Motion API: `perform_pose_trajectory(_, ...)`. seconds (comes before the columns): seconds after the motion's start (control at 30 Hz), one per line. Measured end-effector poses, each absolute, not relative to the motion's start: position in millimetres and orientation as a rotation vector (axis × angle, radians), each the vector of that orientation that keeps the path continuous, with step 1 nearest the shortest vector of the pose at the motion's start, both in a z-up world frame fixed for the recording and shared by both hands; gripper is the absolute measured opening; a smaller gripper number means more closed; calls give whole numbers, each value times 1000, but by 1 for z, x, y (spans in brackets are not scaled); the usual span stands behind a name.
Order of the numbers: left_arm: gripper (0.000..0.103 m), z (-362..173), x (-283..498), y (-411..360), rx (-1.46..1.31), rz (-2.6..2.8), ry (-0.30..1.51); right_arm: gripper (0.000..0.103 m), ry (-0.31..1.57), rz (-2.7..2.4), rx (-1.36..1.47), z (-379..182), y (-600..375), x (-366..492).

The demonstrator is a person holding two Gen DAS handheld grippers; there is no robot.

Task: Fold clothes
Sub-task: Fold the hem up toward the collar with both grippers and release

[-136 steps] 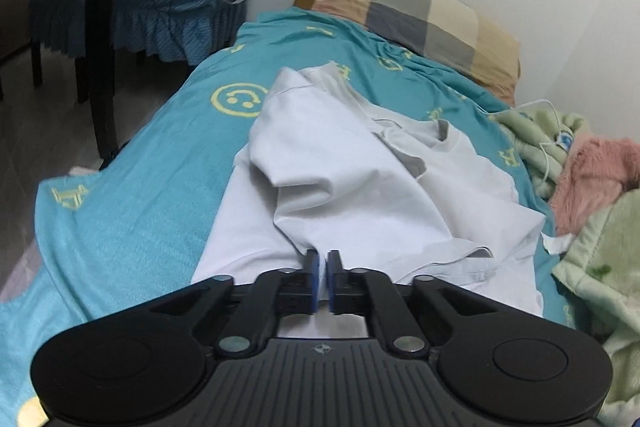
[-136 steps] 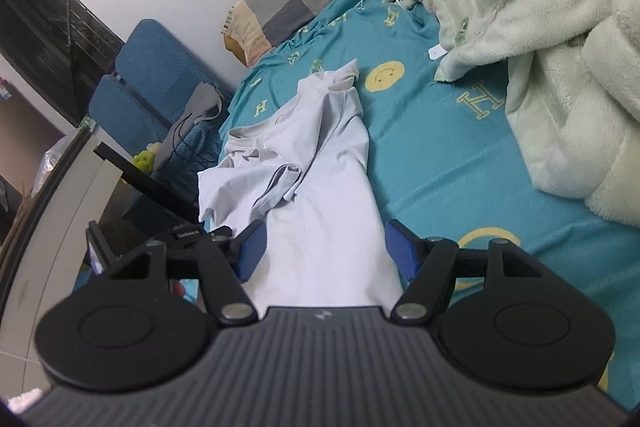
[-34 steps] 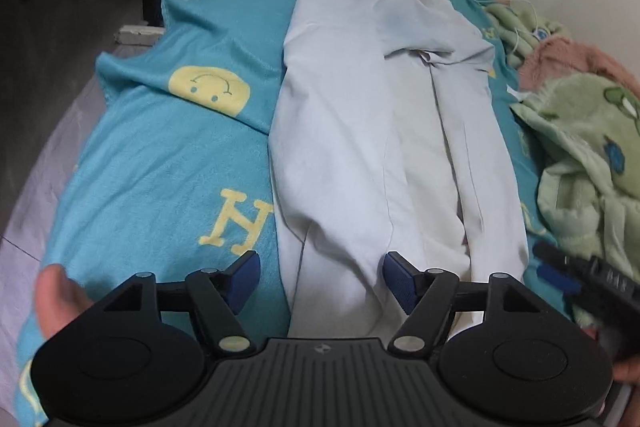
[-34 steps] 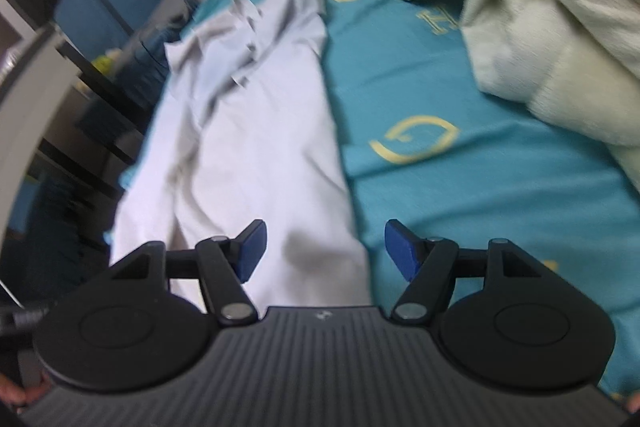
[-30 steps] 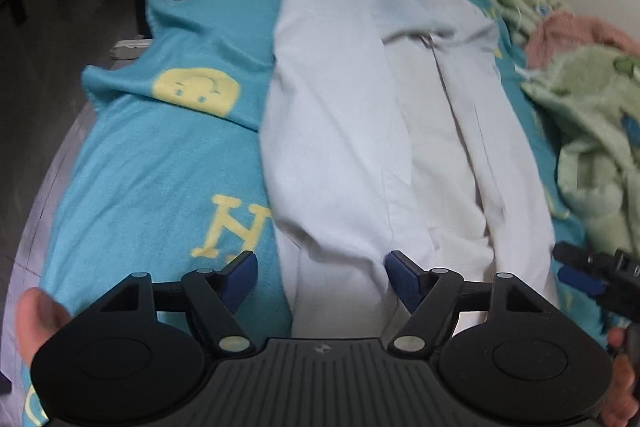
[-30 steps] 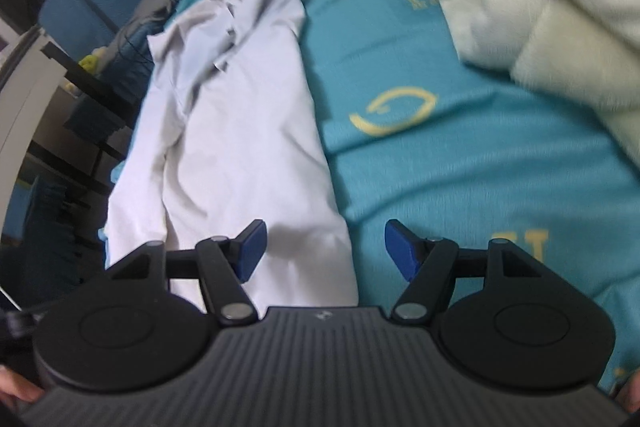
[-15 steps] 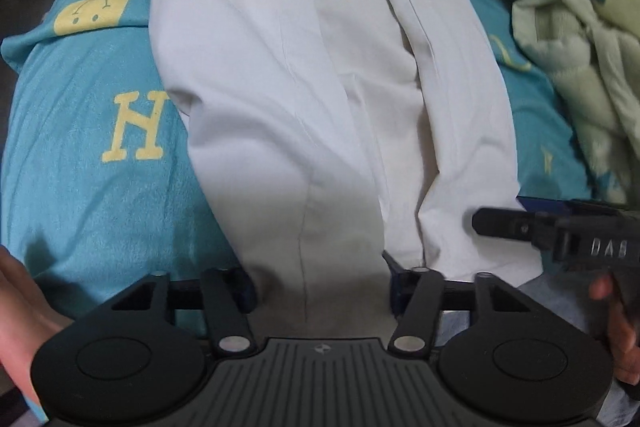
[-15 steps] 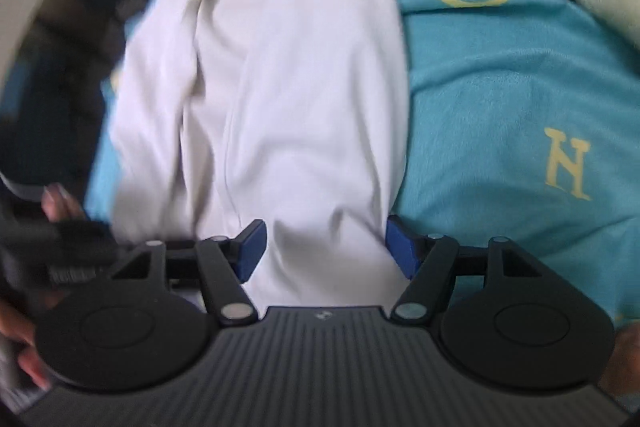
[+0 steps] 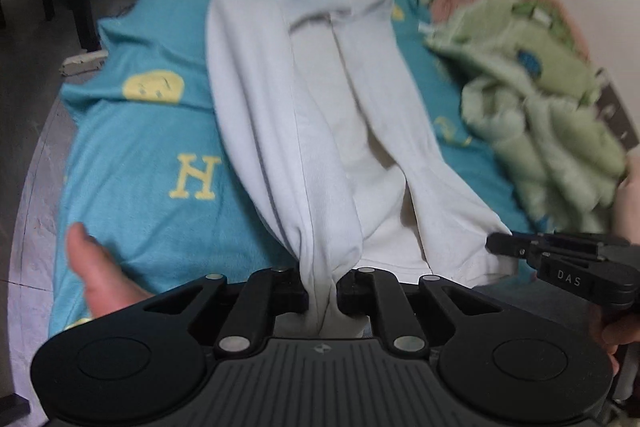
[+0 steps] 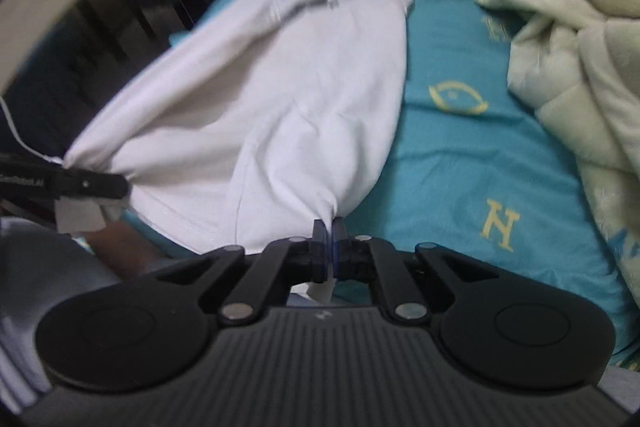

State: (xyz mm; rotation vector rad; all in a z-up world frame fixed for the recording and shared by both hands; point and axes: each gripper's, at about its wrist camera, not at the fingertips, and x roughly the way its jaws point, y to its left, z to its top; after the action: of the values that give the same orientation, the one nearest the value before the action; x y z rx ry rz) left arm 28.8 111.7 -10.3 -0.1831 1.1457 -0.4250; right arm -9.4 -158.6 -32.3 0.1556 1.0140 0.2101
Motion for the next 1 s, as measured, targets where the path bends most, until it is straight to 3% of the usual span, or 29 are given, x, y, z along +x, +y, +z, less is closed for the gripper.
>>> perform_pose_trajectory(0.27, 11, 60, -15, 122, -198, -437, 1033, 5, 834, 257, 228, 39, -173, -50)
perform_pose_trajectory(0.6, 11, 81, -105, 115, -132, -495, 1012, 5, 780, 272, 254, 52, -190, -125)
perform_pose_trajectory(0.83, 11, 96, -31, 100, -95, -440, 923, 5, 745, 227, 248, 65, -193, -52)
perform_pose_trajectory(1.0, 11, 75, 59, 92, -62, -389, 919, 5, 750, 189, 232, 53, -188, 31)
